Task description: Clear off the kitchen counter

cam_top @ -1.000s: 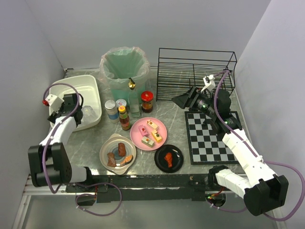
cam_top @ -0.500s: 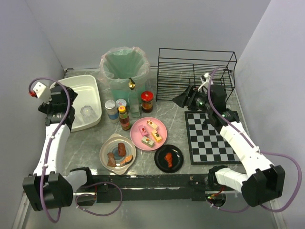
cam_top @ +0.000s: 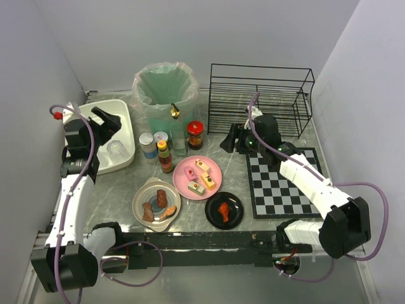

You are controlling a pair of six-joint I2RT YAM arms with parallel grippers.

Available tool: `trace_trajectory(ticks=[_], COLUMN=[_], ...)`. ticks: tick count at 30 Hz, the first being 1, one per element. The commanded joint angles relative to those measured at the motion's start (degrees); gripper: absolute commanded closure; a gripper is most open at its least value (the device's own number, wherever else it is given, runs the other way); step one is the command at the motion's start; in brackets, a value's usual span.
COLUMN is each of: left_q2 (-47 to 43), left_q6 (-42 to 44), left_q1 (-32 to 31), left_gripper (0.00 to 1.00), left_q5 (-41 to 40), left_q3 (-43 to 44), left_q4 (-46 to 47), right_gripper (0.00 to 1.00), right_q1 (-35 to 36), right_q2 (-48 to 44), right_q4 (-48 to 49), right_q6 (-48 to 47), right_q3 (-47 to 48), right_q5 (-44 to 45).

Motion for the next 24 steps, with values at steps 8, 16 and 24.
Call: trace_trajectory(ticks=[8, 16, 24], left_q2=[-2.9, -2.9, -2.9], left_q6=[2.5, 2.0, 1.9], left_q1=[-0.1, -0.1, -0.1], left_gripper=[0.01, 0.01, 0.01], left_q5=[8.8, 10.6, 11.5], left_q3=[-2.8, -3.7, -4.1], left_q4=[3.3, 4.4, 4.6], right_gripper=[0.27, 0.27, 0.28], right_q1=[4.0, 4.0, 3.8], right_q2=[3.0, 6.1, 11.8], right_q4=[4.0, 1.8, 4.1], right_q6=[-1.4, -1.3, 1.4], right_q3=[-1.0, -0.2, -3.6], right_q5=[3.6, 5.3, 3.0])
